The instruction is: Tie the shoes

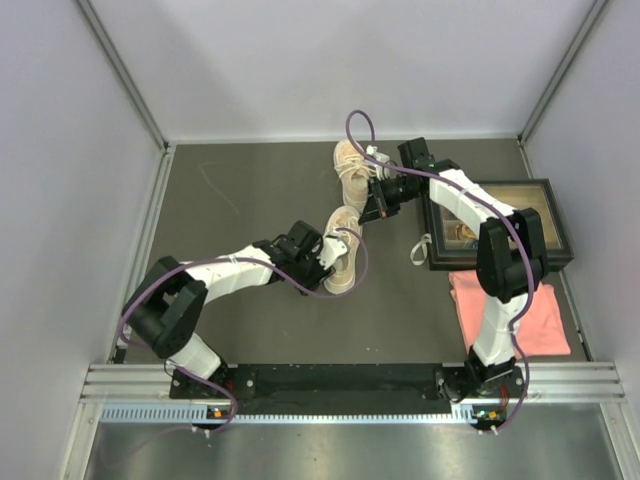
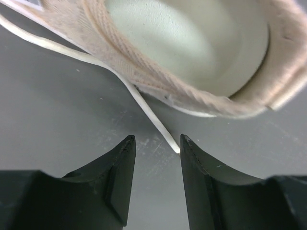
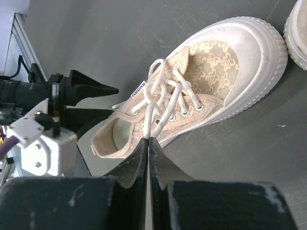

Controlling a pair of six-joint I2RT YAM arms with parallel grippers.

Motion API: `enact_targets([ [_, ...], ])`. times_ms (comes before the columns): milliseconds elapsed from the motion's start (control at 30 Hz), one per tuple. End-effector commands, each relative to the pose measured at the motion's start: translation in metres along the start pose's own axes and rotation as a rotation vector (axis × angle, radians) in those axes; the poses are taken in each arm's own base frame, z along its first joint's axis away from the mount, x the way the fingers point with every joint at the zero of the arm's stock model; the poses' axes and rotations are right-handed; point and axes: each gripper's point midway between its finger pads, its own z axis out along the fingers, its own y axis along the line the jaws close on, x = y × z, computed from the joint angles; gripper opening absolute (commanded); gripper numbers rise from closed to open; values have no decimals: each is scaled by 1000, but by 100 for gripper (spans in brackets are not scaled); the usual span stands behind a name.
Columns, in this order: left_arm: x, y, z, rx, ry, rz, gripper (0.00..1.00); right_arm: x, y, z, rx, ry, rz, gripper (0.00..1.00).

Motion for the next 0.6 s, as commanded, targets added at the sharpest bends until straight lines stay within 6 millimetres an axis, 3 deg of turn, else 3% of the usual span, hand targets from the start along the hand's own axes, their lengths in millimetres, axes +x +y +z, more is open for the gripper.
enact_targets([
  [0,-16,6,7,-35,-48,-33,47,-14,15,-9,-17,-47,-66,0],
  [300,35,-3,21,5,107,6,33,-14,13,-8,-13,-44,-60,0],
  [533,49,4,20,-37,171,15,0,-14,12,-8,-11,-44,-57,0],
  [567,49,6,20,-46,174,15,0,-13,12,-7,-13,-41,-52,0],
])
